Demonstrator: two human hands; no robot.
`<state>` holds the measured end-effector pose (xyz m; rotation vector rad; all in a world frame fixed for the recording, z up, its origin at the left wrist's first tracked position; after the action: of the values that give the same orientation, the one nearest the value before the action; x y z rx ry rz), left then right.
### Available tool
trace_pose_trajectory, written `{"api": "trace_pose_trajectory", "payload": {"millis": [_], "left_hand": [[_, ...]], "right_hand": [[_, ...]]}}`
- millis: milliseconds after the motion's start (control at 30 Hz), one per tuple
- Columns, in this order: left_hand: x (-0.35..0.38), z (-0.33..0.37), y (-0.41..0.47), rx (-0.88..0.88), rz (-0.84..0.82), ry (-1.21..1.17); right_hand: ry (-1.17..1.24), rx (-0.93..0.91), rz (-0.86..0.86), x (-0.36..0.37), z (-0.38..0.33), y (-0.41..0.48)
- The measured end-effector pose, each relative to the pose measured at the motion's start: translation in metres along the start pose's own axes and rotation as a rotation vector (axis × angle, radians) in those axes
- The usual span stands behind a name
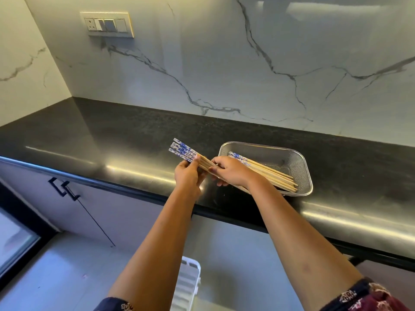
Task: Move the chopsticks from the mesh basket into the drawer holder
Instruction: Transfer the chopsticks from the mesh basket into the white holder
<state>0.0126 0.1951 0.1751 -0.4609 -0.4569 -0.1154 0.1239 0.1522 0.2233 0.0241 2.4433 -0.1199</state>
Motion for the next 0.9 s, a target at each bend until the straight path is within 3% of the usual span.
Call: {"api": "trace_pose_trajectory", "payload": {"millis": [167, 267, 433, 533, 733, 900], "left_hand": [[-0.029, -0.004, -0.014, -0.120, -0.067, 0.186], [-0.060, -0.023, -0.030, -0.248, -0.158, 0.309], [-0.100, -0.041, -0.049, -0.278, -0.259, -0.020], [-0.118, -0.039, -0.054, -0.269, -0.239, -0.035], [-0.131, -0.017, -0.056, -0.089, -0.112, -0.193], [-0.133, -0.008, -0.067, 0.069, -0.075, -0.135]], "right_hand": [[0.513, 0.163, -0.154, 0.061, -0.003, -0.032], [0.803, 0.234, -0.159, 0.115, -0.004, -0.053], [1.027, 0.323, -0.180, 0.197, -0.001, -0.089], [1.069, 0.341, -0.181, 0.220, -0.003, -0.104], [1.084, 0.491, 0.082, 0.219, 0.027, -0.129], [1.528, 0.638, 0.420, 0.238, 0.068, -0.157]]}}
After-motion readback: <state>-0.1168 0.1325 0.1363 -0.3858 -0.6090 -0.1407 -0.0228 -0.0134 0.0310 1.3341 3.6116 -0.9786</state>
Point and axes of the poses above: each hand's wrist, its own y-axis towards the middle knuckle, its own x-axis out of the palm, z = x × y, the point moved 9 cm from there along y, towards the middle knuckle, and after that the axes turned 3 degrees about -x, right-handed, at the moved point
